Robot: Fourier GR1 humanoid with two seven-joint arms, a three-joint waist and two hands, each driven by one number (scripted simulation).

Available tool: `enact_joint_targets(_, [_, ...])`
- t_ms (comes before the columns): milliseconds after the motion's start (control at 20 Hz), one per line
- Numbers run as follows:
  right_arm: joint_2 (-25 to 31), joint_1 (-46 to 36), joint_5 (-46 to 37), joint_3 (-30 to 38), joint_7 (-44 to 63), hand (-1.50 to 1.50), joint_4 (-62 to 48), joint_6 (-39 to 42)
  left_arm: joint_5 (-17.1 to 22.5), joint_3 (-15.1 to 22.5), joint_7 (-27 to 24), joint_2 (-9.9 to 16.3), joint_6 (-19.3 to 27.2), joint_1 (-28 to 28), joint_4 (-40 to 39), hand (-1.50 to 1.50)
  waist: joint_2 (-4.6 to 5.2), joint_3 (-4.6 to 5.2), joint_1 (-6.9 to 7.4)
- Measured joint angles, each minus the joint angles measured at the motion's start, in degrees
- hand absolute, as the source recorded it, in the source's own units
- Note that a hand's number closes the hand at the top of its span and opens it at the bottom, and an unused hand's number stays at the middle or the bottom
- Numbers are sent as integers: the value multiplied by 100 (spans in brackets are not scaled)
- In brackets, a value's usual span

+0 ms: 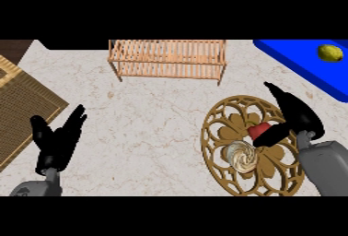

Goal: Pick the bell pepper from the placemat and place it in the tiered shelf

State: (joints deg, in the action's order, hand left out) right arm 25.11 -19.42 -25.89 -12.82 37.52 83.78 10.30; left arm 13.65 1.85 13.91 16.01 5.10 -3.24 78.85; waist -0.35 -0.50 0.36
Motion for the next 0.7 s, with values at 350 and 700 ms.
enact_joint_targets(350, [-140,-38,-215,-293,-426,150,-263,458,-71,-76,46,-14,-91,36,45,0,-9,24,20])
enact_joint_targets(700, [-320,-1,-318,-263,-1130,150,-410,644,-196,-127,203,-121,-50,-5,94,0,-22,41,-15])
